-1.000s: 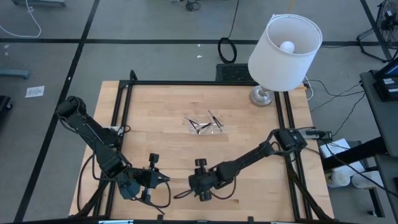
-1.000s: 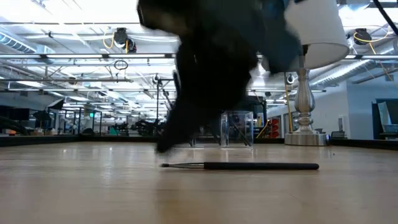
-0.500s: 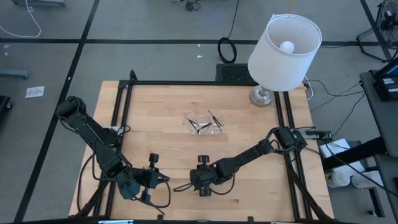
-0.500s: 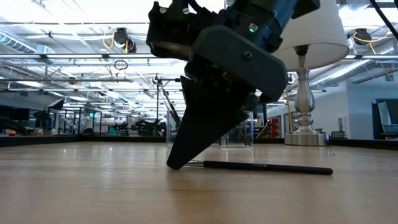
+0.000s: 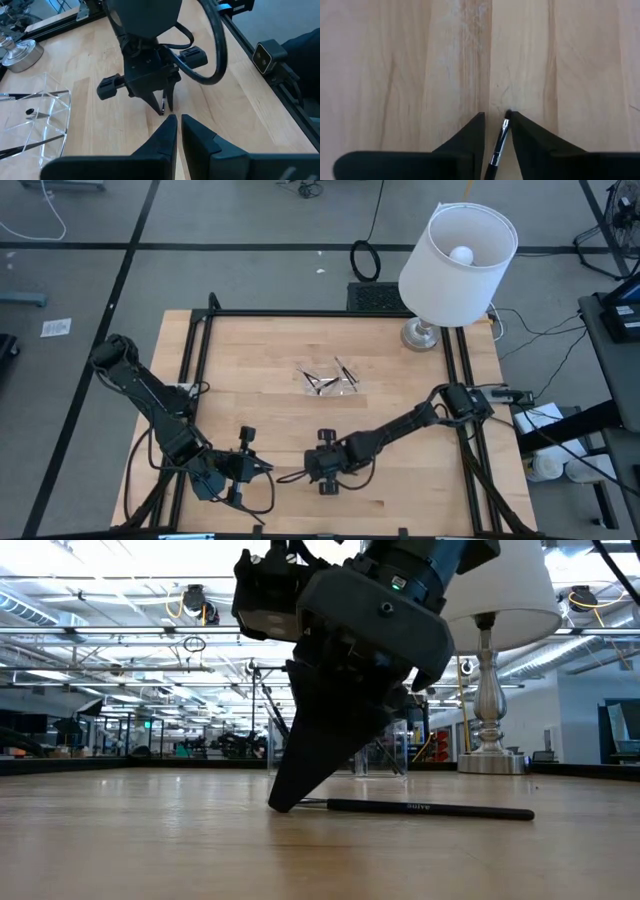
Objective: Pick & Place Makeup Supplies
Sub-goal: Put the makeup brush into the transparent organizer
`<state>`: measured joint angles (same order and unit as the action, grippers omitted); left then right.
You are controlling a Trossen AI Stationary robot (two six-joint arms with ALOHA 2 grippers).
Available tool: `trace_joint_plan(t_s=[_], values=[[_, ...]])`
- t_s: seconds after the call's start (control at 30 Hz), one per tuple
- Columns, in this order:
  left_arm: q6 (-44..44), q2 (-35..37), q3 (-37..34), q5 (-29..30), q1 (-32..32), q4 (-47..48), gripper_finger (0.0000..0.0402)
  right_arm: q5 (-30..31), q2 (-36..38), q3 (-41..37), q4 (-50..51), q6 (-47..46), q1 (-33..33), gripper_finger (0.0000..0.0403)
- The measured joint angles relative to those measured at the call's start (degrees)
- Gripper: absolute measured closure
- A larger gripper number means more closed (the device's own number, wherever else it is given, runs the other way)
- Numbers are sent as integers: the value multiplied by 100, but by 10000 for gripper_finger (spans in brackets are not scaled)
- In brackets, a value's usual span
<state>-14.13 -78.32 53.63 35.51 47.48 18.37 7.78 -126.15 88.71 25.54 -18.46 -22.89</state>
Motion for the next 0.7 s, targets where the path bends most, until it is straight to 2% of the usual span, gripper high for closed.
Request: trace_joint_plan(t_s=[0.33,0.47,0.7], values=[[-16,0,0,0,0,1,366,-580,-473,14,117,-136,141,394],[-13,0,0,2,0,6,366,-740,-500,17,122,-96,163,400],[-15,0,0,2,0,7,366,-497,-311,-20,-108,140,111,402]])
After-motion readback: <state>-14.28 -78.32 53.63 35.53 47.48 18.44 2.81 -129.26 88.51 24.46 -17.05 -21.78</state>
